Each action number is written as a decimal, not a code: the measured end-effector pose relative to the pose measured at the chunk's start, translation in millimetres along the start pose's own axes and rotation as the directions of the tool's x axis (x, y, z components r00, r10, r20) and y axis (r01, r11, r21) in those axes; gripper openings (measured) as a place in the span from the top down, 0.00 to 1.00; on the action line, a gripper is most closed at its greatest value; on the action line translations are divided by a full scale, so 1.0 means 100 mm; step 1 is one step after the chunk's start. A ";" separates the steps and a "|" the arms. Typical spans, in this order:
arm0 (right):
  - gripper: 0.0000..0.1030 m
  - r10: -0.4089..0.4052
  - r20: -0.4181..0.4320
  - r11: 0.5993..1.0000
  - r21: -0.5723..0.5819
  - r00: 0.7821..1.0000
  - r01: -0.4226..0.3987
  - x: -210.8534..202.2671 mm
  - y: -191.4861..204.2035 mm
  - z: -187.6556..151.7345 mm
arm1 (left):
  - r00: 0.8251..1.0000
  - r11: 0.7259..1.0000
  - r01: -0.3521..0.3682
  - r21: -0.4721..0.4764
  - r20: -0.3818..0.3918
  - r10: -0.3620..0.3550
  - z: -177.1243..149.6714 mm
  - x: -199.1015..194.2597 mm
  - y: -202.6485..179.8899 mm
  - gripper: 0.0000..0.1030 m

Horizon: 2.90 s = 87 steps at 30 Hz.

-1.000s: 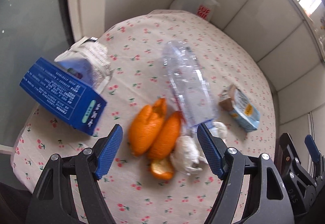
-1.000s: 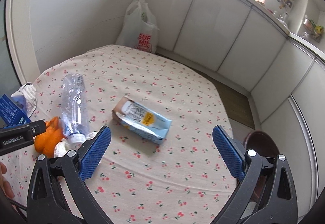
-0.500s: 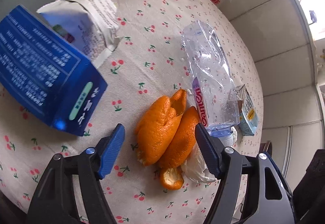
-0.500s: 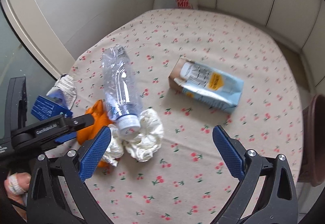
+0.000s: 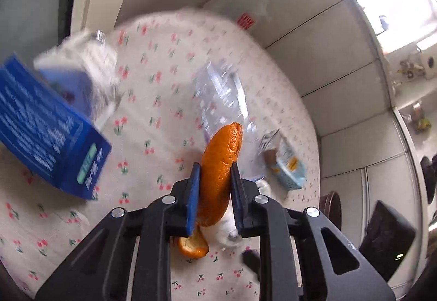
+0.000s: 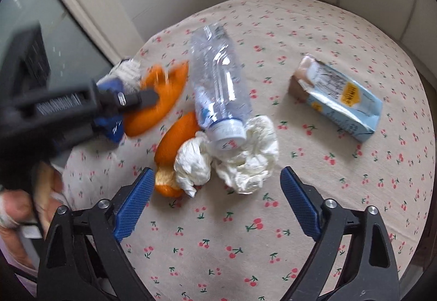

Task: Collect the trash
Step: 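Grasp the orange peel with the left gripper while the right grasps the white tissue, then carry the peel and tissue over the brown bin and open both grippers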

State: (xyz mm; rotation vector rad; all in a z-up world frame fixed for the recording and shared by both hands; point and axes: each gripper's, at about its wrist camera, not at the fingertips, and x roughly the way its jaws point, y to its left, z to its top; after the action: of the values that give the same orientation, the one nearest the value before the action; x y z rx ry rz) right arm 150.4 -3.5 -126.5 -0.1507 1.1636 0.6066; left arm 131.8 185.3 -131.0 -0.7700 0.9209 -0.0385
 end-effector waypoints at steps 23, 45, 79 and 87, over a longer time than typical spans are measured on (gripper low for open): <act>0.80 0.039 -0.036 0.998 -0.046 0.999 -0.040 0.41 0.13 0.07 | 0.999 1.000 -0.012 0.027 0.047 0.011 0.06 -0.11 0.00 0.80; 0.80 -0.079 0.130 0.993 0.092 0.988 0.067 -0.46 -0.47 -0.23 | 1.000 0.989 0.007 0.148 0.008 -0.008 -0.28 0.00 -0.57 0.80; 0.80 -0.556 0.227 0.693 0.658 0.799 0.295 -2.00 -2.95 -1.15 | 0.956 0.863 0.250 0.438 -0.253 -0.149 -1.28 1.01 -3.05 0.79; 0.32 -0.683 0.160 0.556 0.747 0.713 0.364 -2.25 -3.30 -1.40 | 0.942 0.821 0.292 0.490 -0.295 -0.159 -1.56 1.24 -3.57 0.79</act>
State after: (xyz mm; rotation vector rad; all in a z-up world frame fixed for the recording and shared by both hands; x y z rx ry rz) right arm 150.8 -419.3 -46.6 0.2478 0.7536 -0.3708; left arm 196.8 -211.2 -55.4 -0.3527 0.9823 -0.5913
